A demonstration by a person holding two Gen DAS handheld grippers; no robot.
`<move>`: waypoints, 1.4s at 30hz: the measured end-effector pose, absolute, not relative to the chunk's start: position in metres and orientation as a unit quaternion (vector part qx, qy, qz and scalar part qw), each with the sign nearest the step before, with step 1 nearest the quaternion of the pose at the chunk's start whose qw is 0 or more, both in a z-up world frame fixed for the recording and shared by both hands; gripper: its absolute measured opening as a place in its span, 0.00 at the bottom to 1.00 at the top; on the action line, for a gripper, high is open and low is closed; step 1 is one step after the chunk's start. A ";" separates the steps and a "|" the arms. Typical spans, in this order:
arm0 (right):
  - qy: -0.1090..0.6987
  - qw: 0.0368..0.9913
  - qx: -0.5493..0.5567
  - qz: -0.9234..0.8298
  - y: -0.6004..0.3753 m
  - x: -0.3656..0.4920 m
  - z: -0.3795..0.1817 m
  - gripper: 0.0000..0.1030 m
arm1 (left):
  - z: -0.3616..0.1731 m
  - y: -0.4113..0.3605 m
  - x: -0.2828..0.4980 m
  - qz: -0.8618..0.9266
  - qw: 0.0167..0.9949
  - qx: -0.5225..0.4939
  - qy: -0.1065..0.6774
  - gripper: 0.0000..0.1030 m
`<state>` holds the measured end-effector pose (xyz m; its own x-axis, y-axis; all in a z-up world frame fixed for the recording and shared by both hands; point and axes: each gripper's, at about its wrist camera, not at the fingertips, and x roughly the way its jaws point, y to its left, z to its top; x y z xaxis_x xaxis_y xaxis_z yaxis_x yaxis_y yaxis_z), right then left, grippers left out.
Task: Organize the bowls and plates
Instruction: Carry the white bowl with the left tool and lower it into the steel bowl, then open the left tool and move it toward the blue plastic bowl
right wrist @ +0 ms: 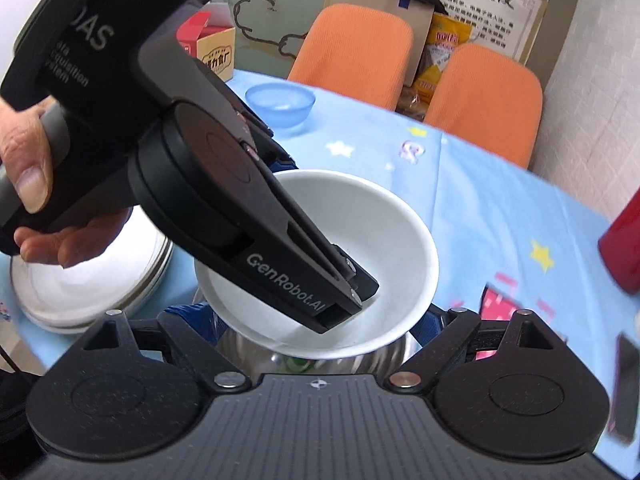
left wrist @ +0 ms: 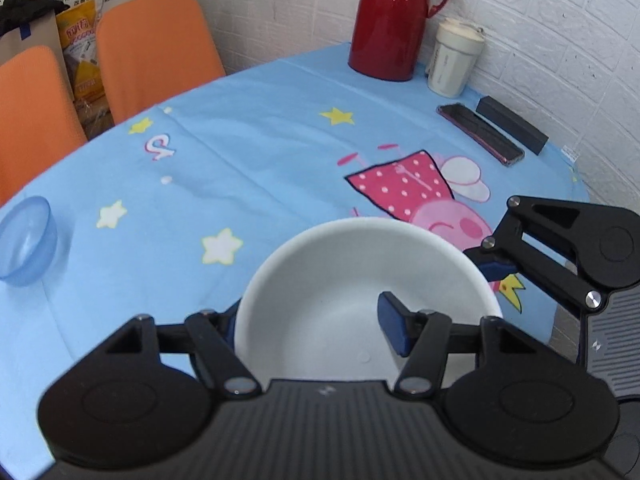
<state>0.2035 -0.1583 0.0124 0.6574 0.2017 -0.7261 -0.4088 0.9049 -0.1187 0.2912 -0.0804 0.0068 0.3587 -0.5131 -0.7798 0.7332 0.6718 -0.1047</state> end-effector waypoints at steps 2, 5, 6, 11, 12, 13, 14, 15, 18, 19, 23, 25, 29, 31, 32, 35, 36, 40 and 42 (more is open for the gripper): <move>0.383 0.898 -0.129 0.172 -0.159 0.202 0.003 0.75 | -0.003 -0.082 0.287 -0.377 0.812 0.135 0.425 0.60; 0.380 0.899 -0.134 0.171 -0.157 0.202 -0.007 0.75 | -0.009 -0.084 0.287 -0.367 0.815 0.140 0.425 0.68; 0.378 0.899 -0.139 0.169 -0.158 0.203 -0.008 0.75 | -0.009 -0.085 0.286 -0.367 0.816 0.142 0.425 0.73; 0.372 0.906 -0.135 0.152 -0.175 0.181 -0.006 0.76 | 0.005 -0.072 0.281 -0.363 0.831 0.123 0.404 0.86; 0.371 0.908 -0.127 0.147 -0.180 0.177 -0.004 0.76 | 0.010 -0.068 0.279 -0.357 0.839 0.118 0.393 0.89; 0.375 0.909 -0.114 0.145 -0.187 0.171 -0.003 0.76 | 0.015 -0.064 0.278 -0.353 0.846 0.113 0.383 0.91; 0.377 0.910 -0.096 0.144 -0.192 0.160 -0.002 0.76 | 0.020 -0.060 0.276 -0.354 0.850 0.105 0.376 0.91; 0.377 0.911 -0.080 0.146 -0.196 0.154 -0.003 0.76 | 0.023 -0.057 0.275 -0.354 0.852 0.097 0.373 0.91; 0.366 0.919 -0.046 0.139 -0.201 0.134 -0.005 0.76 | 0.030 -0.048 0.274 -0.348 0.859 0.073 0.369 0.92; 0.355 0.924 -0.033 0.136 -0.203 0.128 -0.004 0.76 | 0.030 -0.045 0.274 -0.346 0.860 0.067 0.369 0.92; 0.317 0.941 0.031 0.118 -0.218 0.124 0.003 0.76 | 0.024 -0.039 0.273 -0.333 0.859 0.063 0.384 0.92; 0.305 0.944 0.061 0.106 -0.228 0.127 0.002 0.76 | 0.019 -0.037 0.272 -0.329 0.858 0.063 0.390 0.92; 0.314 0.935 0.123 0.110 -0.242 0.139 -0.010 0.77 | 0.013 -0.032 0.272 -0.325 0.856 0.058 0.398 0.92; 0.337 0.928 0.130 0.096 -0.243 0.147 -0.023 0.77 | 0.012 -0.032 0.272 -0.326 0.855 0.060 0.399 0.92; 0.347 0.923 0.134 0.095 -0.243 0.148 -0.027 0.76 | 0.012 -0.032 0.273 -0.324 0.856 0.062 0.399 0.92; 0.343 0.923 0.141 0.101 -0.244 0.148 -0.026 0.76 | 0.014 -0.029 0.274 -0.323 0.857 0.060 0.396 0.92; 0.335 0.926 0.141 0.104 -0.245 0.146 -0.022 0.77 | 0.016 -0.028 0.274 -0.324 0.858 0.056 0.395 0.92; 0.315 0.937 0.111 0.101 -0.241 0.142 -0.006 0.77 | 0.018 -0.019 0.276 -0.320 0.861 0.038 0.392 0.92; 0.318 0.937 0.097 0.105 -0.238 0.144 -0.004 0.77 | 0.018 -0.012 0.277 -0.314 0.863 0.032 0.394 0.92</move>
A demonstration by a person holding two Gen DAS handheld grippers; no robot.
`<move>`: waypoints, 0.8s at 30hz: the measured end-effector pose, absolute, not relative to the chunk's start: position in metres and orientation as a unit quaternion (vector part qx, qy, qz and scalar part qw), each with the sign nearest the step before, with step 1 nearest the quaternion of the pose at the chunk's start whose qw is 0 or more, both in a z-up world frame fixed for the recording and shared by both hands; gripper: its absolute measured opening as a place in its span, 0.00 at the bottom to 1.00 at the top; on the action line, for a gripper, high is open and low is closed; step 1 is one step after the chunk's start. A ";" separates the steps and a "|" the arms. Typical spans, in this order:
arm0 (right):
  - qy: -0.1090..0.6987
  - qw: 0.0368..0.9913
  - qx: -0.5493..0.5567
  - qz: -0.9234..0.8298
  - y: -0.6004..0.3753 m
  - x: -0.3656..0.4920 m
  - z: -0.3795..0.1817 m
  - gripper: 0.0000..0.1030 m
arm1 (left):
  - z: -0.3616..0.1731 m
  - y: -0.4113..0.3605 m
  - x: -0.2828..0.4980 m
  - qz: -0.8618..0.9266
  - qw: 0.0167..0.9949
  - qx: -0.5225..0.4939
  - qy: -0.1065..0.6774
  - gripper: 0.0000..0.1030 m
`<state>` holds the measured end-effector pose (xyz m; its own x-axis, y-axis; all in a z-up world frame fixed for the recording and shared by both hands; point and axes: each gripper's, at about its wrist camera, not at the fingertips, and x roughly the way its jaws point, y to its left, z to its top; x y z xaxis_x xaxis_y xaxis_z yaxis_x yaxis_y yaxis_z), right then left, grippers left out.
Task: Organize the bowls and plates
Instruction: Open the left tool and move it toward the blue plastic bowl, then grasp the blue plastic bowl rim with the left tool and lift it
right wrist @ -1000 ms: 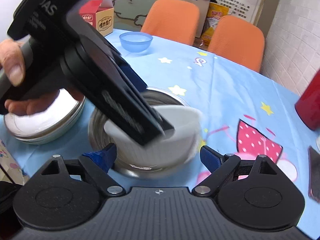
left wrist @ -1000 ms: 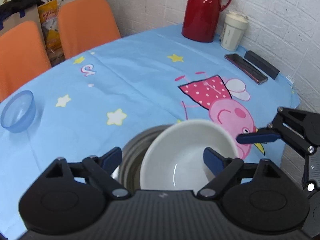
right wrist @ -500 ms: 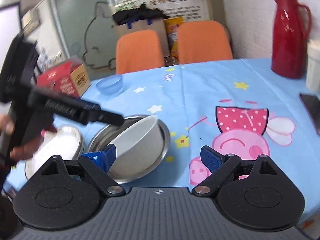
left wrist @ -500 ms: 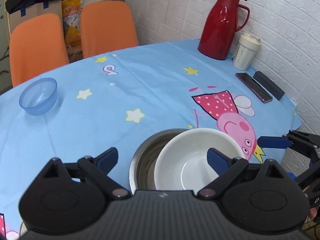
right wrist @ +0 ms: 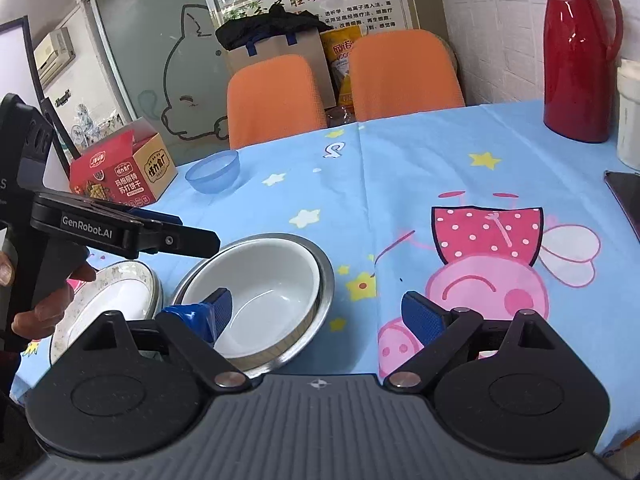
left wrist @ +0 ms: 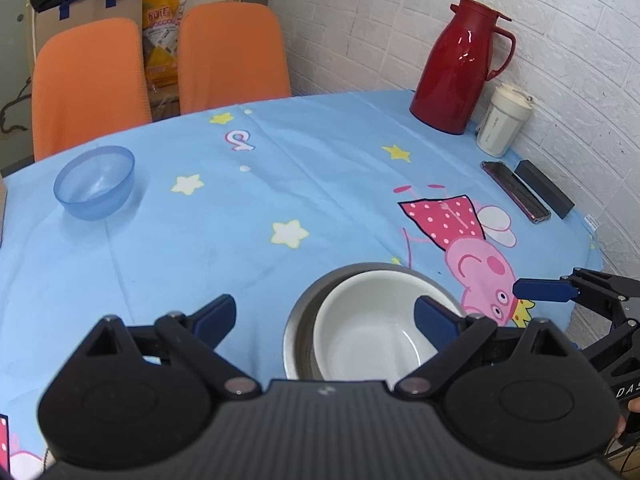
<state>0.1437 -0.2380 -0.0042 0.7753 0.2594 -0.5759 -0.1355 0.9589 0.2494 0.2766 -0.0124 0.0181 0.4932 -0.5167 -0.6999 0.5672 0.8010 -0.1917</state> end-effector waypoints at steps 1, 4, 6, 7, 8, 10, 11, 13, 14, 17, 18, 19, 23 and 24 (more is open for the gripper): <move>0.322 0.936 0.094 0.109 -0.237 0.145 -0.005 0.77 | 0.018 -0.009 0.277 -0.311 0.864 0.030 0.394 0.92; 0.330 0.932 0.093 0.118 -0.230 0.151 -0.006 0.77 | 0.016 0.004 0.277 -0.299 0.867 0.025 0.399 0.92; 0.334 0.930 0.090 0.121 -0.225 0.156 -0.006 0.77 | 0.016 0.014 0.276 -0.293 0.869 0.023 0.398 0.93; 0.335 0.930 0.089 0.124 -0.221 0.158 -0.005 0.77 | 0.016 0.019 0.276 -0.289 0.871 0.023 0.397 0.93; 0.336 0.929 0.085 0.128 -0.217 0.160 -0.004 0.77 | 0.017 0.025 0.276 -0.283 0.874 0.023 0.395 0.93; 0.339 0.929 0.073 0.131 -0.208 0.165 -0.001 0.77 | 0.017 0.035 0.276 -0.272 0.878 0.023 0.394 0.93; 0.341 0.929 0.064 0.131 -0.203 0.167 0.000 0.77 | 0.017 0.040 0.276 -0.268 0.880 0.021 0.393 0.93; 0.345 0.928 0.045 0.135 -0.193 0.173 0.003 0.77 | 0.017 0.051 0.278 -0.259 0.882 0.017 0.393 0.93; 0.346 0.927 0.038 0.136 -0.189 0.175 0.005 0.77 | 0.016 0.056 0.280 -0.255 0.883 0.015 0.393 0.93; 0.348 0.926 0.015 0.141 -0.176 0.187 0.011 0.77 | 0.014 0.073 0.288 -0.240 0.886 0.009 0.398 0.93; 0.348 0.926 0.007 0.144 -0.172 0.191 0.013 0.77 | 0.013 0.078 0.290 -0.237 0.886 0.007 0.398 0.93; 0.348 0.926 -0.001 0.147 -0.167 0.197 0.015 0.77 | 0.013 0.083 0.293 -0.234 0.886 0.006 0.399 0.93; 0.346 0.923 -0.036 0.161 -0.146 0.223 0.023 0.77 | 0.010 0.100 0.312 -0.218 0.889 0.006 0.403 0.93; 0.347 0.922 -0.044 0.166 -0.141 0.231 0.024 0.77 | 0.009 0.102 0.318 -0.215 0.888 0.008 0.406 0.93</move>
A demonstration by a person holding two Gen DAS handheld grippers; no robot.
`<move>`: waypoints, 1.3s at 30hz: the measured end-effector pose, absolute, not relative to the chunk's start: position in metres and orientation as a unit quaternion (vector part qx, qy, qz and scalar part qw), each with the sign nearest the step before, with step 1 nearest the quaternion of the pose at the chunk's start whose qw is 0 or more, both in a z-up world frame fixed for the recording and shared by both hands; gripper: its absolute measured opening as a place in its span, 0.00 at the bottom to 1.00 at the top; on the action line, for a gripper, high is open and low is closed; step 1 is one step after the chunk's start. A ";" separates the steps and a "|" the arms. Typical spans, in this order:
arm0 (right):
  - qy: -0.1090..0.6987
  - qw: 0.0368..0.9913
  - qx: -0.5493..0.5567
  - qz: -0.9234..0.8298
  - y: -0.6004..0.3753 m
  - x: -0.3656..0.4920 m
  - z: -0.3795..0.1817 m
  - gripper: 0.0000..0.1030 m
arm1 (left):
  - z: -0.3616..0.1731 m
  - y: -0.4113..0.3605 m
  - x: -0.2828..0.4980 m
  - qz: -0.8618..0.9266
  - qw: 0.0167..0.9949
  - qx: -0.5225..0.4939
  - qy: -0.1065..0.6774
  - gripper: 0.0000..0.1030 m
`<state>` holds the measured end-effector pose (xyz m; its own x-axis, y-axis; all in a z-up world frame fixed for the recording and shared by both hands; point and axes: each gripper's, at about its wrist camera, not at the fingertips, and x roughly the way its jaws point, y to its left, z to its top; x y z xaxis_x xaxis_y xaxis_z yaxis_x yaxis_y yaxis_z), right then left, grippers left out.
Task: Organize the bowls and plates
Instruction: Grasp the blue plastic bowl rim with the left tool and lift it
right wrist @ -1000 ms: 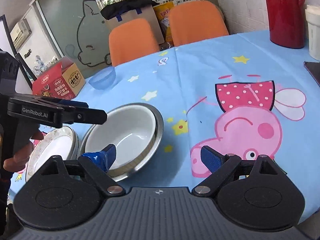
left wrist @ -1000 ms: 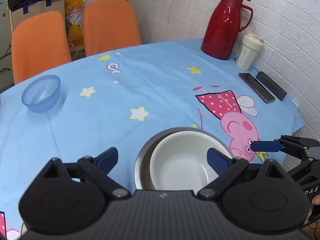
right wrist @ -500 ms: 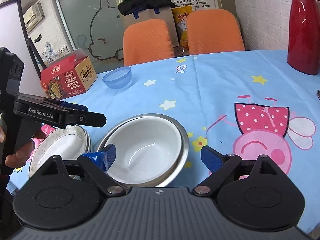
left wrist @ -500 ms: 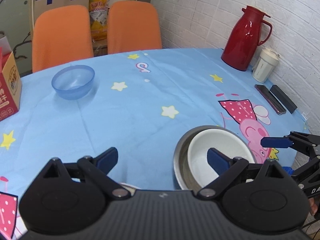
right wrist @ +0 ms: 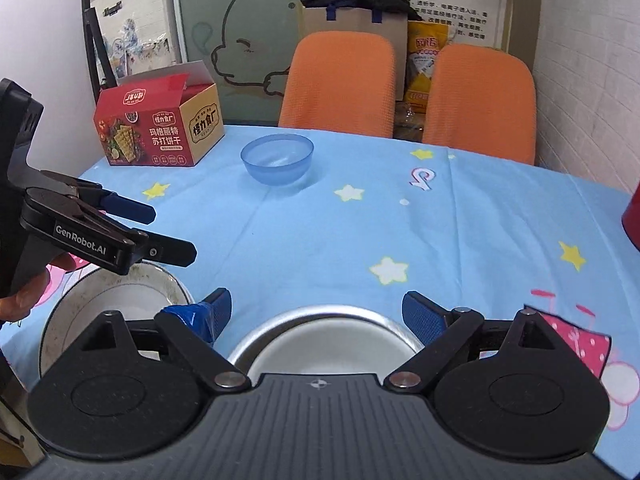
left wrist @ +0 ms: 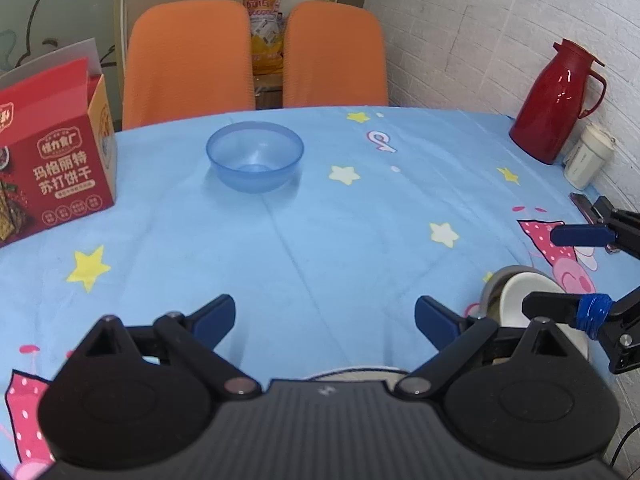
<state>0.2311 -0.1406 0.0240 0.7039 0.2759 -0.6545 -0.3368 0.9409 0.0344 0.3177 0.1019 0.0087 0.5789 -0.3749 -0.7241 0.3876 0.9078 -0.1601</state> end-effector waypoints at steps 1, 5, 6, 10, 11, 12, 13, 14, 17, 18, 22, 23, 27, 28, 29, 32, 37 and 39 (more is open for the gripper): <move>0.348 0.920 -0.052 0.172 -0.134 0.242 0.026 0.77 | 0.007 0.104 0.325 -0.211 0.888 0.009 0.409 0.93; 0.353 0.913 -0.078 0.189 -0.112 0.285 0.025 0.77 | 0.005 0.107 0.359 -0.192 0.891 0.018 0.412 0.93; 0.356 0.911 -0.083 0.194 -0.107 0.295 0.024 0.77 | 0.005 0.108 0.371 -0.184 0.893 0.017 0.411 0.93; 0.379 0.896 -0.084 0.215 -0.088 0.345 0.013 0.77 | 0.008 0.107 0.421 -0.156 0.902 -0.008 0.403 0.93; 0.384 0.893 -0.083 0.218 -0.083 0.357 0.009 0.77 | 0.007 0.106 0.433 -0.147 0.903 -0.015 0.404 0.93; 0.390 0.891 -0.083 0.219 -0.078 0.368 0.005 0.77 | 0.005 0.104 0.446 -0.139 0.904 -0.022 0.405 0.93; 0.393 0.889 -0.083 0.218 -0.074 0.378 0.001 0.77 | 0.003 0.103 0.459 -0.132 0.903 -0.028 0.407 0.93; 0.396 0.888 -0.083 0.219 -0.070 0.388 -0.003 0.77 | 0.000 0.102 0.471 -0.125 0.902 -0.034 0.412 0.93; 0.404 0.885 -0.083 0.217 -0.059 0.412 -0.013 0.77 | -0.011 0.100 0.502 -0.110 0.900 -0.041 0.420 0.93; 0.405 0.885 -0.083 0.215 -0.057 0.418 -0.016 0.77 | -0.015 0.098 0.510 -0.106 0.899 -0.039 0.424 0.93; 0.411 0.884 -0.081 0.209 -0.047 0.439 -0.028 0.78 | -0.031 0.093 0.528 -0.108 0.893 -0.024 0.435 0.93; 0.412 0.883 -0.080 0.211 -0.044 0.443 -0.032 0.77 | -0.035 0.092 0.530 -0.109 0.893 -0.021 0.435 0.93; 0.405 0.885 -0.084 0.215 -0.036 0.447 -0.046 0.77 | -0.044 0.090 0.535 -0.130 0.888 -0.015 0.440 0.90; 0.395 0.888 -0.093 0.218 -0.034 0.445 -0.047 0.76 | -0.044 0.089 0.532 -0.133 0.892 -0.004 0.433 0.79; 0.388 0.889 -0.094 0.224 -0.034 0.445 -0.047 0.75 | -0.043 0.087 0.533 -0.135 0.894 0.012 0.427 0.66; 0.377 0.893 -0.086 0.229 -0.035 0.444 -0.044 0.69 | -0.040 0.090 0.532 -0.152 0.889 0.010 0.432 0.48; 0.348 0.902 -0.099 0.236 -0.030 0.436 -0.034 0.66 | -0.028 0.090 0.525 -0.163 0.892 0.009 0.422 0.45; 0.333 0.908 -0.106 0.231 -0.031 0.432 -0.028 0.66 | -0.021 0.089 0.520 -0.167 0.895 0.009 0.413 0.45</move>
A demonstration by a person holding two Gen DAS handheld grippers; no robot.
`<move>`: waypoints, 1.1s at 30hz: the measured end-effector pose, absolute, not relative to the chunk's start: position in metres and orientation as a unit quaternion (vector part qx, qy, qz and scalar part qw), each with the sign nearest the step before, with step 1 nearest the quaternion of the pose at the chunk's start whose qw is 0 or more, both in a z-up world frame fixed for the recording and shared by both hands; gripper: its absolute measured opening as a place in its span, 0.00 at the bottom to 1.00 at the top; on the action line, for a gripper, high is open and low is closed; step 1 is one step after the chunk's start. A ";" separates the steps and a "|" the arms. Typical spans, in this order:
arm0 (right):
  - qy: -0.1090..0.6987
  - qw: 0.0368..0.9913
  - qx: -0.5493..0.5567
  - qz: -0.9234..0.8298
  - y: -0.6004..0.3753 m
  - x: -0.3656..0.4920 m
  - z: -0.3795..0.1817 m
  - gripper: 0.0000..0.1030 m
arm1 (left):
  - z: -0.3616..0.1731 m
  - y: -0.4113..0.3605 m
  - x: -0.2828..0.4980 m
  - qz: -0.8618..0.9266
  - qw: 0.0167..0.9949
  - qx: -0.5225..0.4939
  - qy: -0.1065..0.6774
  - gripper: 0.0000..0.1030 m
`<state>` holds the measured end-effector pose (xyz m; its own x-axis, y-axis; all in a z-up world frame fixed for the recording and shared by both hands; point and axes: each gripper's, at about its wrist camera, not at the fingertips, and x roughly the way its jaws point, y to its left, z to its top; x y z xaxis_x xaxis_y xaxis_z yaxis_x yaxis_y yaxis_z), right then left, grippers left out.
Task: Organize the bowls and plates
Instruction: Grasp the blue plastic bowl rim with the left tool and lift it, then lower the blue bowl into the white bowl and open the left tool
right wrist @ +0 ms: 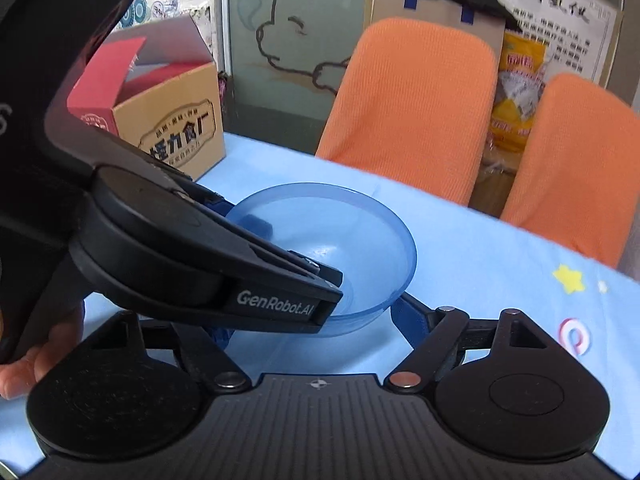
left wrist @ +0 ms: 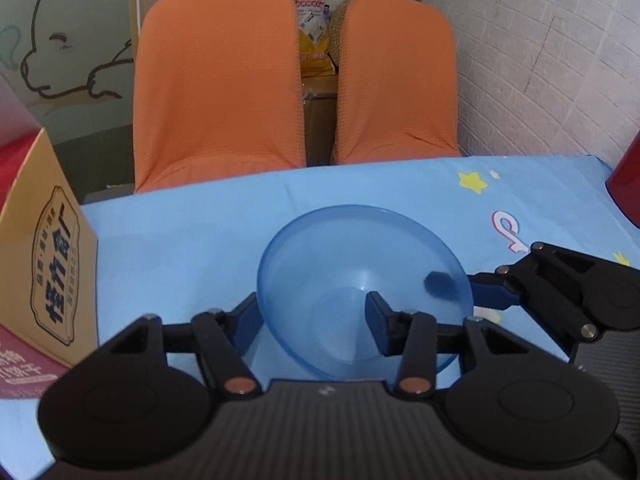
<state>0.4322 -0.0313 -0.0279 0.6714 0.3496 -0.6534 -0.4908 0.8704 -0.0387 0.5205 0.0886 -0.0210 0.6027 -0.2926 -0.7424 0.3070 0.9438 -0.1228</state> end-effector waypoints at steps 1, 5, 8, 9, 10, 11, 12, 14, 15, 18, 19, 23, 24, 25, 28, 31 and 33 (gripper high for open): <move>0.329 0.910 -0.103 0.231 -0.034 0.432 -0.025 0.66 | -0.017 0.086 0.517 -0.169 0.897 0.011 0.408 0.45; 0.316 0.914 -0.109 0.227 -0.040 0.420 -0.011 0.66 | -0.001 0.076 0.499 -0.174 0.901 0.014 0.397 0.45; 0.311 0.915 -0.118 0.228 -0.047 0.402 0.006 0.66 | 0.017 0.065 0.475 -0.183 0.905 0.011 0.385 0.45; 0.309 0.915 -0.119 0.228 -0.051 0.393 0.013 0.66 | 0.024 0.060 0.464 -0.188 0.905 0.009 0.381 0.45; 0.307 0.915 -0.120 0.230 -0.055 0.383 0.020 0.66 | 0.030 0.055 0.453 -0.192 0.906 0.008 0.379 0.45; 0.305 0.916 -0.123 0.228 -0.059 0.370 0.026 0.66 | 0.036 0.049 0.439 -0.197 0.905 0.008 0.376 0.45; 0.304 0.917 -0.124 0.226 -0.064 0.358 0.031 0.66 | 0.041 0.043 0.425 -0.201 0.905 0.009 0.375 0.45; 0.302 0.919 -0.123 0.223 -0.077 0.330 0.040 0.66 | 0.048 0.030 0.398 -0.216 0.903 0.011 0.372 0.45; 0.301 0.920 -0.120 0.220 -0.084 0.316 0.042 0.66 | 0.049 0.024 0.385 -0.224 0.900 0.013 0.373 0.45; 0.307 0.923 -0.107 0.207 -0.106 0.273 0.044 0.66 | 0.046 0.003 0.345 -0.252 0.888 0.010 0.383 0.45; 0.310 0.923 -0.104 0.203 -0.113 0.259 0.043 0.66 | 0.044 -0.005 0.331 -0.261 0.884 0.012 0.387 0.45; 0.331 0.920 -0.096 0.186 -0.138 0.210 0.032 0.66 | 0.026 -0.034 0.287 -0.283 0.872 0.030 0.398 0.46; 0.336 0.919 -0.096 0.180 -0.141 0.201 0.028 0.66 | 0.021 -0.039 0.279 -0.286 0.869 0.034 0.401 0.46; 0.341 0.918 -0.097 0.176 -0.144 0.193 0.024 0.66 | 0.016 -0.045 0.272 -0.287 0.868 0.039 0.404 0.46; 0.348 0.917 -0.095 0.170 -0.151 0.179 0.012 0.66 | 0.007 -0.056 0.258 -0.286 0.864 0.050 0.412 0.47; 0.353 0.914 -0.093 0.175 -0.157 0.177 0.002 0.67 | 0.000 -0.062 0.257 -0.265 0.869 0.075 0.411 0.66; 0.353 0.916 -0.106 0.159 -0.159 0.177 -0.002 0.67 | -0.001 -0.058 0.257 -0.250 0.874 0.075 0.410 0.66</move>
